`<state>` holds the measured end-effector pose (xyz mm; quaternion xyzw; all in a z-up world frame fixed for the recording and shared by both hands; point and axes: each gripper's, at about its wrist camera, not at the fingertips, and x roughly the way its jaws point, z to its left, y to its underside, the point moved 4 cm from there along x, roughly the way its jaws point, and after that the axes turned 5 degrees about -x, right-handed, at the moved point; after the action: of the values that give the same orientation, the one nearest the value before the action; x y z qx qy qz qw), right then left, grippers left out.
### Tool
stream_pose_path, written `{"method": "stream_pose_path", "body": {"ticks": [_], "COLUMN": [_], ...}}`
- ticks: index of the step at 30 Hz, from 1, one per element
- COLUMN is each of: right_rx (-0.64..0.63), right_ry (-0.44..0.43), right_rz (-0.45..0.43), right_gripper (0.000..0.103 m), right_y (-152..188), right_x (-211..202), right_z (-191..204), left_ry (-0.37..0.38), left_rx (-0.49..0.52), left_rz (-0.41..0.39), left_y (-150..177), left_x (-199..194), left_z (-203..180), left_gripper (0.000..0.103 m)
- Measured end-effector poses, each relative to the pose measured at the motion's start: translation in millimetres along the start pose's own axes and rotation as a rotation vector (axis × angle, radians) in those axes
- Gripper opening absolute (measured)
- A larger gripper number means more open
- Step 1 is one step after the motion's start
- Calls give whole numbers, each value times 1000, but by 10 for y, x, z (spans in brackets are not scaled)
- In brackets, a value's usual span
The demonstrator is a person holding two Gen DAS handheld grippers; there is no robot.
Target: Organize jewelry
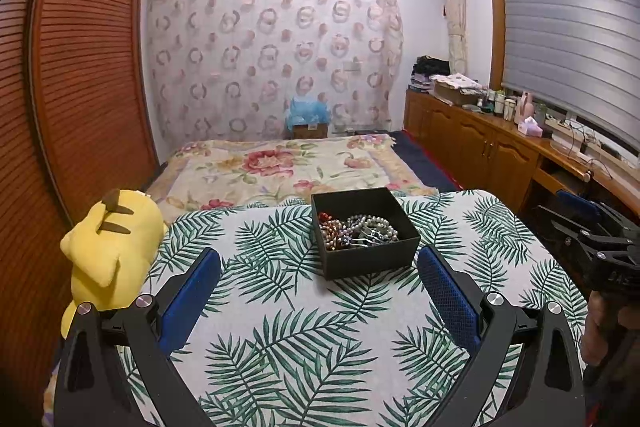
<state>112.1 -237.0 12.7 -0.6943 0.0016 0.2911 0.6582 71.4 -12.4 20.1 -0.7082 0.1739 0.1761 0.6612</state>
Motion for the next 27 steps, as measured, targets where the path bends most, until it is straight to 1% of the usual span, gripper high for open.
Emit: {"method": "stream_pose_path", "body": {"ticks": [9,27], "right_rx": [-1,-1], "right_ry": [1,-1], "right_rz": [0,0], "right_gripper": [100,100], "right_y": [12,14], "right_x": [11,11], "right_z": [13,16], "left_ry": [-4,-3], "left_rx": [9,10], "left_rz": [-16,-17], "left_y": [-52,-45], "left_x": [-73,-79], "left_z": [-47,-34], "left_gripper": [95,95]}}
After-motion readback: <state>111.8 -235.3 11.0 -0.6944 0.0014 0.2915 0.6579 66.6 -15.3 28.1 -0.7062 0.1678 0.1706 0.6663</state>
